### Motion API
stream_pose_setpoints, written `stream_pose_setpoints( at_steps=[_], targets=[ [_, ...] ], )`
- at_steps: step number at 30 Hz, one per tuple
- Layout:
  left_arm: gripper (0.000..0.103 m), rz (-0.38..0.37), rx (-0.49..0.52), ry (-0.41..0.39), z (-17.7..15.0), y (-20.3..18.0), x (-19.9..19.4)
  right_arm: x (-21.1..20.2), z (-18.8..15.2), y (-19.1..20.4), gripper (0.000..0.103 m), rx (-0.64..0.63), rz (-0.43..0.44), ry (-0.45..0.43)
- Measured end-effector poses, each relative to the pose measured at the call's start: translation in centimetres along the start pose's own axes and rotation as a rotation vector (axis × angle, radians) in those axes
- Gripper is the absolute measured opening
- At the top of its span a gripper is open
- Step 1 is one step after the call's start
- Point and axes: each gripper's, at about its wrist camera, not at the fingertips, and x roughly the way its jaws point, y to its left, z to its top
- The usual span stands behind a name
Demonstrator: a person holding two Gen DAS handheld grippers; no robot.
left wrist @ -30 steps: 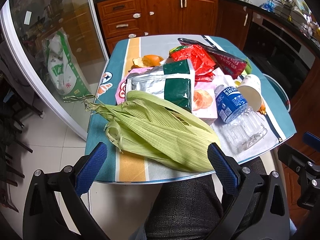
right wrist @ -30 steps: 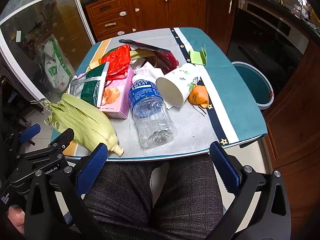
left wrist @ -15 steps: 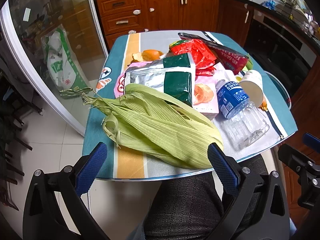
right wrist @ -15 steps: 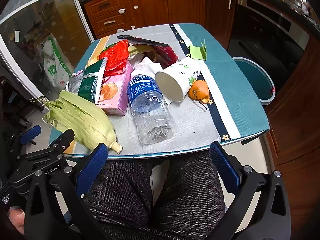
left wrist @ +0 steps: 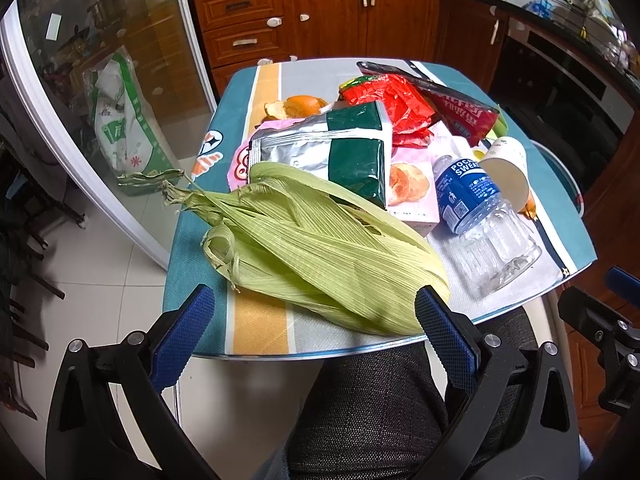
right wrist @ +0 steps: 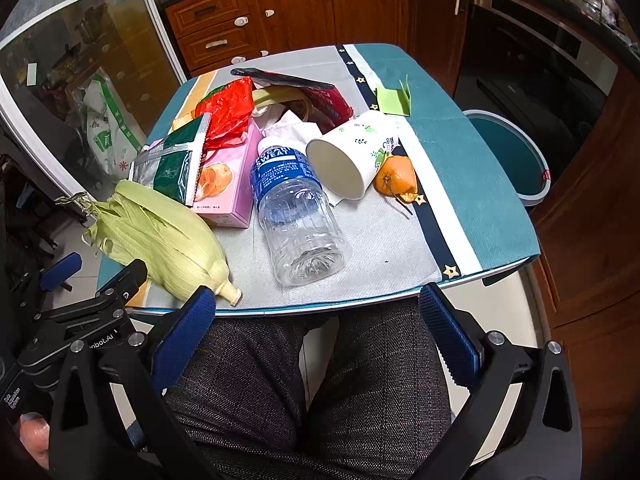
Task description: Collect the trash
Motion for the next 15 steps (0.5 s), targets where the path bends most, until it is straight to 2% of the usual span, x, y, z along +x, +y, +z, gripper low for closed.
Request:
stream_pose_setpoints(
  at_steps=[15],
  targets=[
    [0.100,0.000,-0.005,0.009,-0.06,-0.07,0.19,0.35,-0.10,0.06,0.098,0.000,0.000,0.016]
  ],
)
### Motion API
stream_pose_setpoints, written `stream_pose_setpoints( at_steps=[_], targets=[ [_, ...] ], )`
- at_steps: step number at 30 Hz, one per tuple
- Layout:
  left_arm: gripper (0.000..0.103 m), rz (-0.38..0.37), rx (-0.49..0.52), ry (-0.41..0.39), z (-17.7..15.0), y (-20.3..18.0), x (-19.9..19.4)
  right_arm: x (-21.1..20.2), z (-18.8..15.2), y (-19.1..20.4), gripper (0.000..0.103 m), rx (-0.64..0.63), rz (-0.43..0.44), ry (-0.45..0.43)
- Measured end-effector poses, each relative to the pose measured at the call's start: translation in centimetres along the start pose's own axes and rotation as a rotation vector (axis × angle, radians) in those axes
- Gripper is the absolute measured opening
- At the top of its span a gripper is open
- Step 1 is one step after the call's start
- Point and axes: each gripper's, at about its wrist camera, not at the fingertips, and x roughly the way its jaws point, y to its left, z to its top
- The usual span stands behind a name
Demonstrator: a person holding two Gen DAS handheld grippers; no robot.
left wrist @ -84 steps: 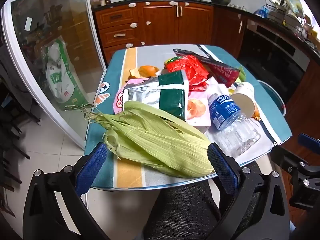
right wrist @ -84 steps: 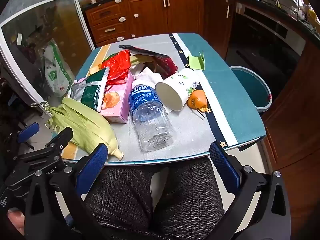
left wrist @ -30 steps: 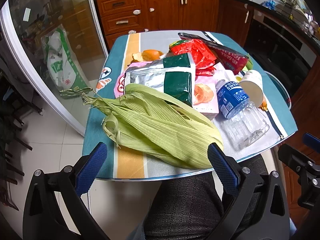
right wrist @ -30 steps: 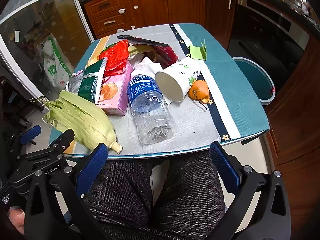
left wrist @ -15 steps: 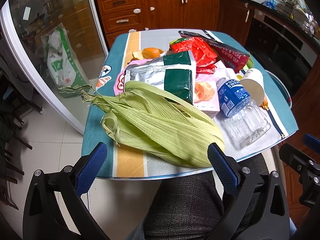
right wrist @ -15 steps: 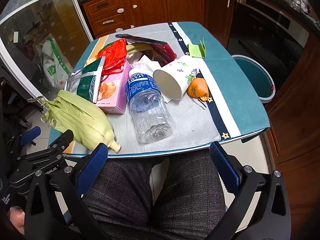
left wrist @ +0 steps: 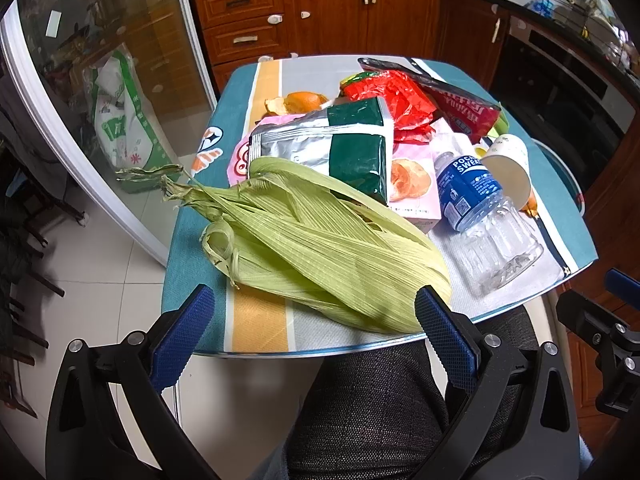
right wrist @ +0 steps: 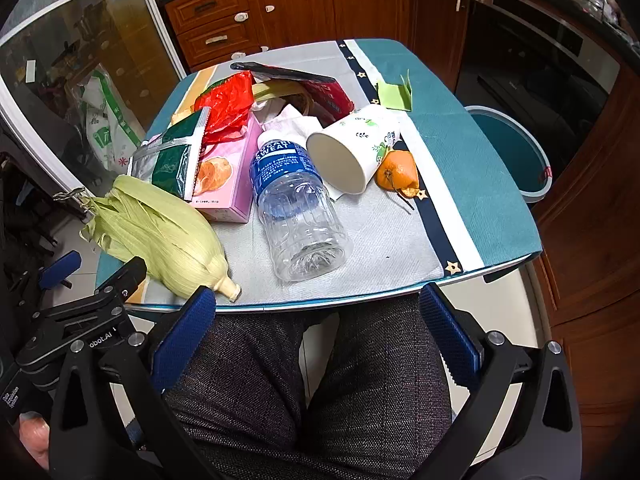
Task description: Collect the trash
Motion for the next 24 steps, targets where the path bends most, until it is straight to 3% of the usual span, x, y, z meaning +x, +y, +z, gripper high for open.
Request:
stream_pose_setpoints(
  at_steps=[14,24],
  targets=[
    [0.100,-0.001,-0.015,0.019,0.0,0.3,0.5,0.6,0.2,-0.3,0.098,-0.001,0.002,0.020],
    [0.100,-0.111,-0.164,0.177,-0.5,2.5,3.1,3.8,3.2,-1.6,0.098,-0.159,0.071,0.038]
  ],
)
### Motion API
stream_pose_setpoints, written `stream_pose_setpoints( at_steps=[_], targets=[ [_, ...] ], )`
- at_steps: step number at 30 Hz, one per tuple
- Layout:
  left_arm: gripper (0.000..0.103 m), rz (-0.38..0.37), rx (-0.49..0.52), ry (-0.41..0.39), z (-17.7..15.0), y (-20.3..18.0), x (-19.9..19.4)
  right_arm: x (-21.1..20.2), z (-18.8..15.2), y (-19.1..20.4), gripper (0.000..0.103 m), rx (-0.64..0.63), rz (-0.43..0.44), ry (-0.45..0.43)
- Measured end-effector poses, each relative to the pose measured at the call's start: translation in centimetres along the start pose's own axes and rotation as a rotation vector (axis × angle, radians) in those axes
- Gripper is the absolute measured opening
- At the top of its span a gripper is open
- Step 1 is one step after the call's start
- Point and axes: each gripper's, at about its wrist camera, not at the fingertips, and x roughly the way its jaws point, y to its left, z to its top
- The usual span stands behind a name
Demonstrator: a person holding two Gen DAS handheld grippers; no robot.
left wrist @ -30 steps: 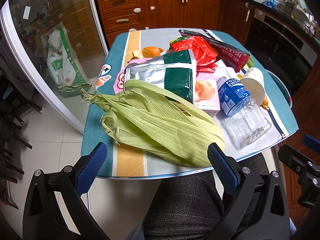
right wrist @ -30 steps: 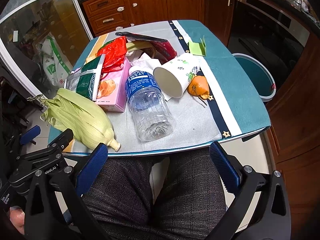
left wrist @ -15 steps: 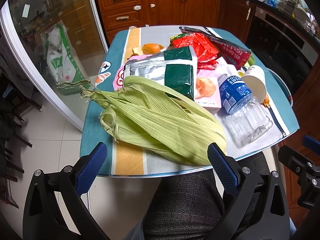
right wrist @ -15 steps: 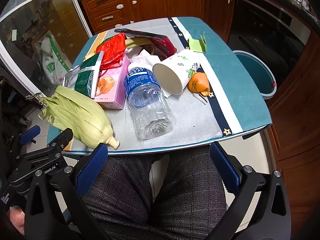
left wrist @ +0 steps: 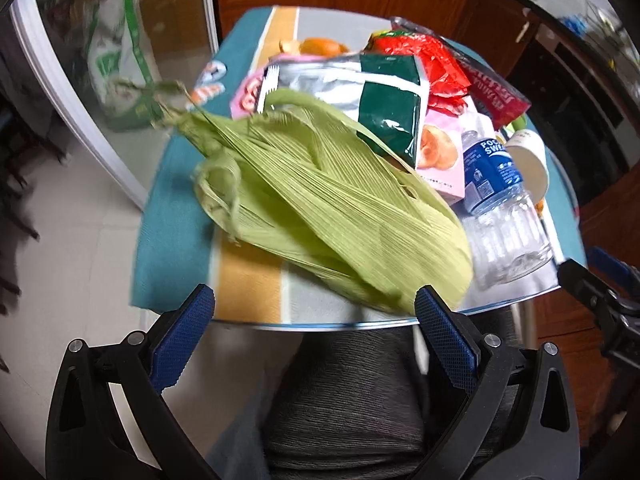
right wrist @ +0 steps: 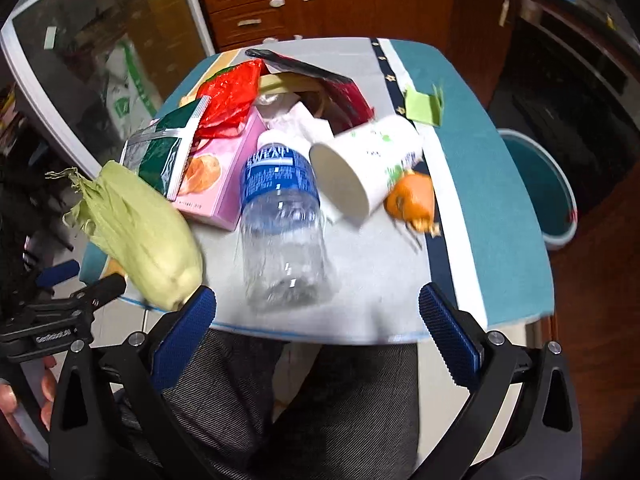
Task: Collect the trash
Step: 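Grasp the corn husks with the left tool while the right tool grasps the water bottle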
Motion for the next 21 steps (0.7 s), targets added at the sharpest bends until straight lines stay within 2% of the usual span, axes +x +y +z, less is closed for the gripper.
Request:
stream_pose_setpoints(
  at_steps=[4,8,9,11,15,17,21],
  targets=[
    [0.100,-0.086,-0.056,0.027,1.1,-0.6,0.2,1.6,2.6,-0.4,0.098,0.007,0.099,0.055],
    [0.100,-0.117,-0.083,0.068,2.4,-2.1,1.0,4.4,4.8,-0.3,0.096,0.004,0.154,0.129],
    [0.100,-0.112,-0.089,0.073,2.6,-2.4,1.2,5.0,5.1,-0.2,0.092,0.001,0.164,0.144],
    [0.100,-0.080,-0.111,0.080,2.8,-2.8,1.9,6.4,5.5,-0.1,0.075,0.000,0.194,0.191],
    [0.100,-0.060,-0.170,0.092,3.0,-2.9,3.1,8.7,5.6,0.4,0.072,-0.006,0.208,0.249],
    [0.100,-0.051,-0.184,0.083,3.1,-3.0,3.2,9.4,5.5,0.9,0.066,-0.018,0.223,0.265],
    [0.100,-0.064,-0.239,0.094,2.7,-2.7,3.2,9.6,5.2,1.8,0.064,-0.042,0.223,0.253]
  ],
)
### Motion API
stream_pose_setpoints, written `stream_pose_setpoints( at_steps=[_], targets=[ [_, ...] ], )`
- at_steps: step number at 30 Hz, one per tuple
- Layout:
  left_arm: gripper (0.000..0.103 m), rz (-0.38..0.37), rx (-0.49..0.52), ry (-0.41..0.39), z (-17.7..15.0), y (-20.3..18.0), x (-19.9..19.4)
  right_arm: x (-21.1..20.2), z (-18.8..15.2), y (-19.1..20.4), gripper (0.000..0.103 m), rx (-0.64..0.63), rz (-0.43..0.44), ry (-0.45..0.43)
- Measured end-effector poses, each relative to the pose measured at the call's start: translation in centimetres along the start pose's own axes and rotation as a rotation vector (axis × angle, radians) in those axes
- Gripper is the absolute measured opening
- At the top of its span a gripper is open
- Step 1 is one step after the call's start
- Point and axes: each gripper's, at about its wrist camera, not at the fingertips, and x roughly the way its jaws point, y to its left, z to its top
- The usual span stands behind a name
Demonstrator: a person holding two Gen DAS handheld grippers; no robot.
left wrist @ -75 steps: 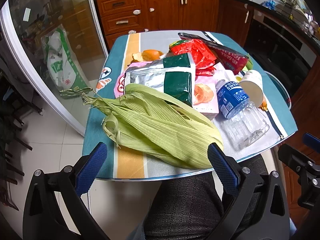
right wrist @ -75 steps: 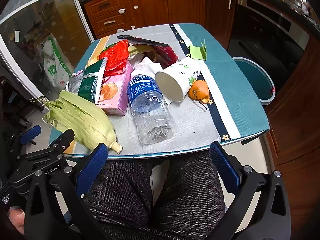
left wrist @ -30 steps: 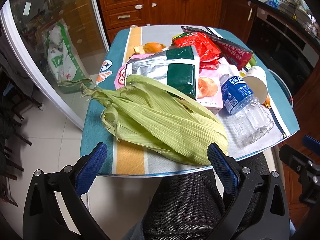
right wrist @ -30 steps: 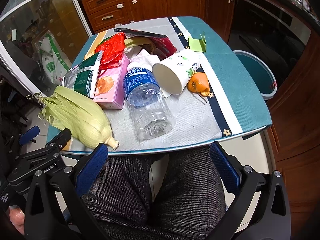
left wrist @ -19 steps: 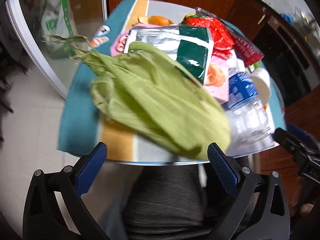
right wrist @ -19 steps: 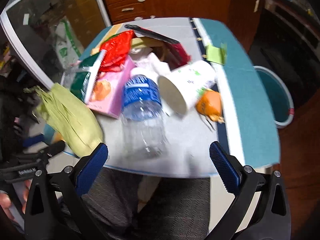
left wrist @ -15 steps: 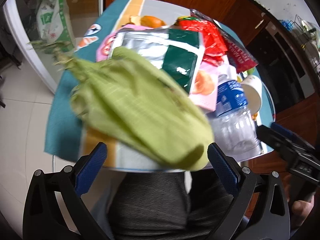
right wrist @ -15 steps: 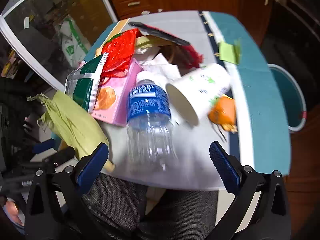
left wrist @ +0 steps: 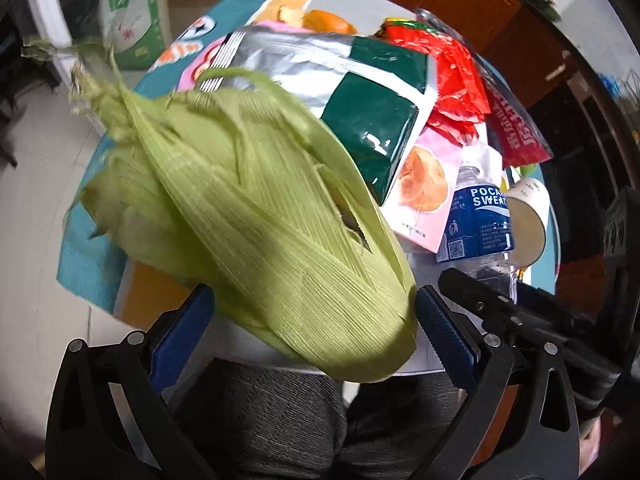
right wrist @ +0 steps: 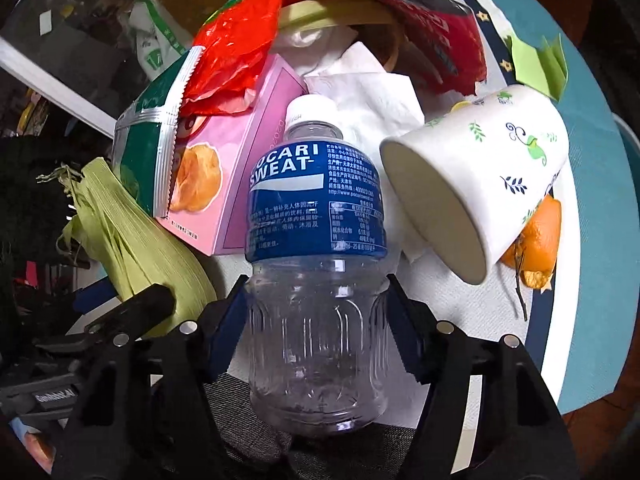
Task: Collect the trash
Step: 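Grasp the corn husks with the left tool while the right tool grasps the water bottle, then carry husks and bottle to the teal bin and release both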
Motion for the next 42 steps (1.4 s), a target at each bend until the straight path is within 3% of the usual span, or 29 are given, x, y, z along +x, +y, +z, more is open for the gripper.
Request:
stream_pose_setpoints(
  at_steps=[8,14,16,19,21,22,28,34,38,42],
  targets=[
    [0.099,-0.062,-0.055,0.033,-0.2,-0.7,0.2,-0.9,-1.8,0.0,0.063,-0.010,-0.026,-0.032],
    [0.099,-0.021,-0.027,0.027,0.1,-1.3,1.9,-2.0,-4.1,-0.2,0.063,-0.013,-0.037,-0.053],
    [0.081,0.000,0.020,0.022,-0.3,-1.6,2.0,-2.1,-4.4,-0.2,0.063,-0.004,-0.035,-0.057],
    [0.058,-0.060,0.094,0.005,-1.2,-1.6,1.2,-2.2,-4.7,-0.3,0.063,0.004,-0.036,-0.062],
    [0.032,-0.095,0.142,-0.005,-1.8,-1.7,0.1,-2.5,-5.3,-0.6,0.063,0.005,-0.035,-0.068],
    [0.026,-0.092,0.170,-0.014,-2.2,-1.9,-0.4,-2.6,-5.4,-0.5,0.063,0.003,-0.036,-0.071],
    [0.020,-0.084,0.220,-0.032,-3.7,-1.1,-2.3,-3.4,-6.1,0.2,0.063,-0.005,-0.034,-0.097],
    [0.019,-0.059,0.400,-0.174,-4.5,-3.0,-6.1,-4.9,-6.7,0.9,0.063,-0.009,-0.006,-0.133],
    [0.019,-0.067,0.579,-0.238,-4.0,-7.7,-8.0,-8.1,-7.0,-0.3,0.063,0.031,0.044,-0.211],
    [0.019,-0.146,0.743,-0.178,-2.6,-13.2,-7.7,-12.8,-7.0,-3.6,0.063,0.109,0.034,-0.336]
  ],
)
